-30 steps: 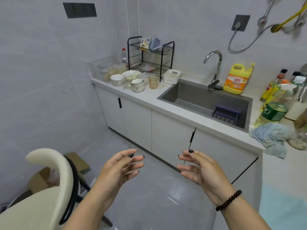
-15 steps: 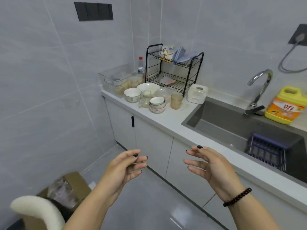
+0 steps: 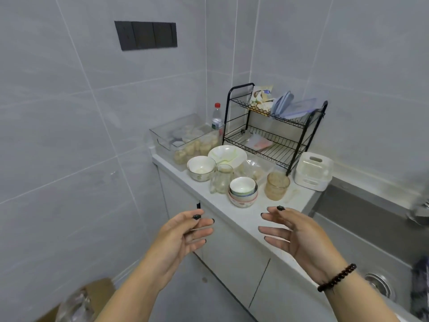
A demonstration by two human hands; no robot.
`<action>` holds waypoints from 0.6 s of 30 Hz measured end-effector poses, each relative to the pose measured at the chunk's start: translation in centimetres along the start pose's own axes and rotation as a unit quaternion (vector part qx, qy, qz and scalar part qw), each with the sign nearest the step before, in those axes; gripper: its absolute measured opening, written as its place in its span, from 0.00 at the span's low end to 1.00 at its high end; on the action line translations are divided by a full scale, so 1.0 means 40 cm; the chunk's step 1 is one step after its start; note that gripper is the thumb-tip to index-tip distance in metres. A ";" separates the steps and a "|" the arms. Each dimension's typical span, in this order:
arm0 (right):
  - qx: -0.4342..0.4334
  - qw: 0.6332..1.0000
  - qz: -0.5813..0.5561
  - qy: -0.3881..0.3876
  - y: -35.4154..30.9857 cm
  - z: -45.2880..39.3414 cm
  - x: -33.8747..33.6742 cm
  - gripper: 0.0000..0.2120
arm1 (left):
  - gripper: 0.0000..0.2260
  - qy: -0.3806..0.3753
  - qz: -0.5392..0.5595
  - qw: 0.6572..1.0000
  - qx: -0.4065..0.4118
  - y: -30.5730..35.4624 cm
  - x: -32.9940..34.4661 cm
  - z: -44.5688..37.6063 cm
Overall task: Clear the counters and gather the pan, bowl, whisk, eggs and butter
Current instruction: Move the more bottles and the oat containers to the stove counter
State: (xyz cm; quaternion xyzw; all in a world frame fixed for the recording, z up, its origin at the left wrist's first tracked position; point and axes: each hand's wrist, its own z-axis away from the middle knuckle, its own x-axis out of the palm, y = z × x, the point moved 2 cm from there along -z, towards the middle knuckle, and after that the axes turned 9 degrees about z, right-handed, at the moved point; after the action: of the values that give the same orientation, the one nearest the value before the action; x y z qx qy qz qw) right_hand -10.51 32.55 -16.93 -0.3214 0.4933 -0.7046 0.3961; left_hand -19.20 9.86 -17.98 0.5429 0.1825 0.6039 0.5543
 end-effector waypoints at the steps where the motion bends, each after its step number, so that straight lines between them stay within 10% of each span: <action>1: -0.003 1.000 0.004 -0.003 -0.026 -0.060 0.001 0.11 | 0.09 0.006 0.000 1.000 0.005 0.020 0.008 -0.049; 18: 0.004 0.997 0.046 -0.067 -0.251 -0.719 0.193 0.10 | 0.10 0.059 0.026 0.998 0.028 0.267 -0.006 -0.660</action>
State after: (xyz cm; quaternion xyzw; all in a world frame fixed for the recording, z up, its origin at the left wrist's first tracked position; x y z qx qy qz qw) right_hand -40.92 40.45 -15.73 -0.3432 0.4770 -0.6646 0.4615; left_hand -46.91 16.32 -18.38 0.5262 0.2175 0.6440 0.5110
